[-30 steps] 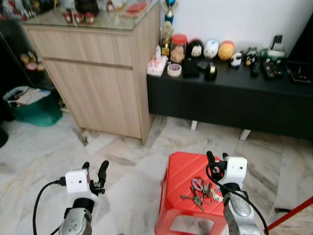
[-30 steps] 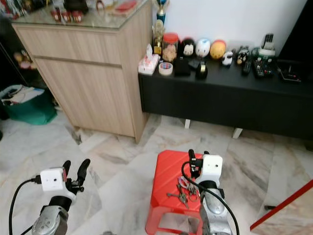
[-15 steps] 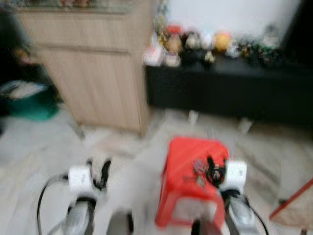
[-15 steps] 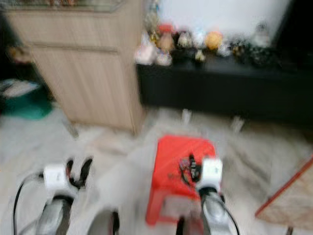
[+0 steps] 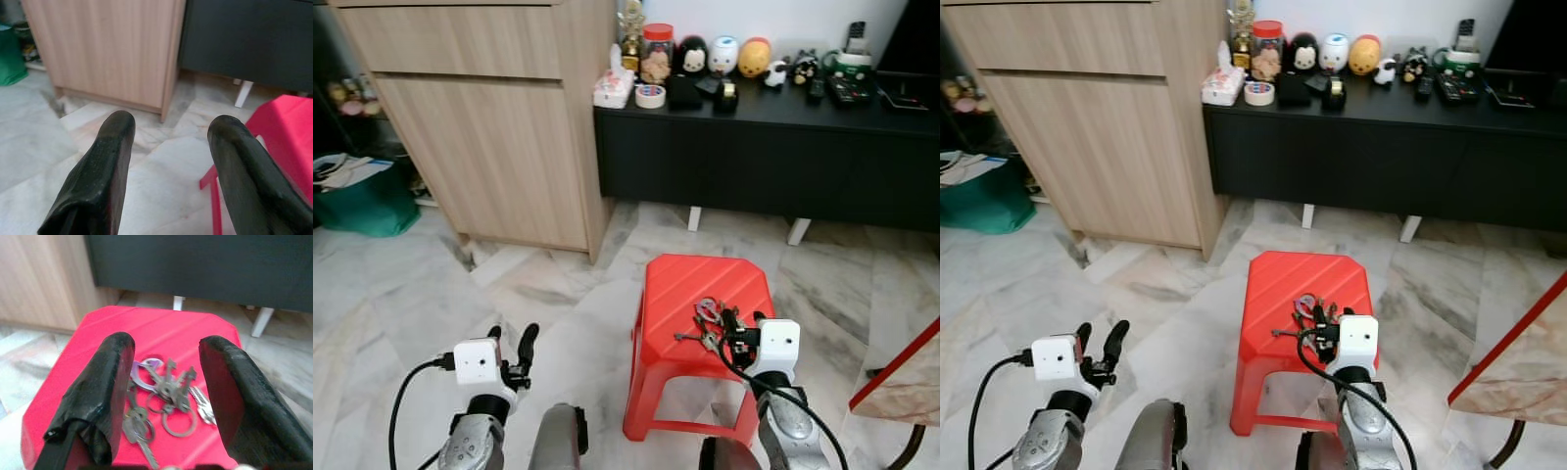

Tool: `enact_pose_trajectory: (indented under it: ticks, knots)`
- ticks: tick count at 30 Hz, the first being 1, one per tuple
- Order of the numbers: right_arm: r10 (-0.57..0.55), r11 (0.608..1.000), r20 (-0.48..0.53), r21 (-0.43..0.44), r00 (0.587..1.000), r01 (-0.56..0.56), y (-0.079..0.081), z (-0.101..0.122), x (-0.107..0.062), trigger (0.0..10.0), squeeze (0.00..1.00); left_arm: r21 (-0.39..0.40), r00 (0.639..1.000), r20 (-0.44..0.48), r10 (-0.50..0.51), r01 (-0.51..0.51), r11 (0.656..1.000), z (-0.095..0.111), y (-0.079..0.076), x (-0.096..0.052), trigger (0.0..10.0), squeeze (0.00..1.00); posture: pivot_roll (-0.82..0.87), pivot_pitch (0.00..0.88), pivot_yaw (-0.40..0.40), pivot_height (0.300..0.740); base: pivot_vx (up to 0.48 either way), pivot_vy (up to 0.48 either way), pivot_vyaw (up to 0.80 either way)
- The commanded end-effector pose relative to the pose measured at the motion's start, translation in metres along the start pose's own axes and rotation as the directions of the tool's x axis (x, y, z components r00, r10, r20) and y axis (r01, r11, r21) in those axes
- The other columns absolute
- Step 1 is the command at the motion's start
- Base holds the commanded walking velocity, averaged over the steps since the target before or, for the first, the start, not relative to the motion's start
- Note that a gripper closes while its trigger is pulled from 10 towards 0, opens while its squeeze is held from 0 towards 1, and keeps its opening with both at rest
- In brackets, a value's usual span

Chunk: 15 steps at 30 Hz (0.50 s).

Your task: Hang keys on a hook

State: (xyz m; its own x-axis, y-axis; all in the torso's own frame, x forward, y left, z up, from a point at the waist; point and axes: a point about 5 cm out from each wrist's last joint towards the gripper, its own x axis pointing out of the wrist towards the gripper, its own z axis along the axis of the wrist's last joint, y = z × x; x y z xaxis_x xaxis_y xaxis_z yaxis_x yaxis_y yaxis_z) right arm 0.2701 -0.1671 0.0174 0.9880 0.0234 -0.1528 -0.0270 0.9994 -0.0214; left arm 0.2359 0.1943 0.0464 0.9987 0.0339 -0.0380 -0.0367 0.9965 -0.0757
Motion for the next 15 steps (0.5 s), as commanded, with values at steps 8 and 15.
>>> enact_pose_trajectory:
  ticks: [8,15]
  knots:
    - [0.007,1.000,-0.038,0.017,0.999,-0.006,0.0051,-0.0052,0.0007,10.0,0.00,-0.003,1.000,-0.014,0.009,-0.009,1.000,-0.0017,0.0039,-0.0022,10.0,0.00,0.09,0.072,0.009,0.612,0.184,0.000,0.20]
    - [0.012,1.000,-0.039,0.002,0.999,-0.012,0.0064,-0.0058,0.0007,10.0,0.00,-0.006,1.000,-0.015,0.007,-0.007,1.000,-0.0019,0.0035,-0.0022,10.0,0.00,0.09,0.072,0.009,0.612,0.257,0.000,0.00]
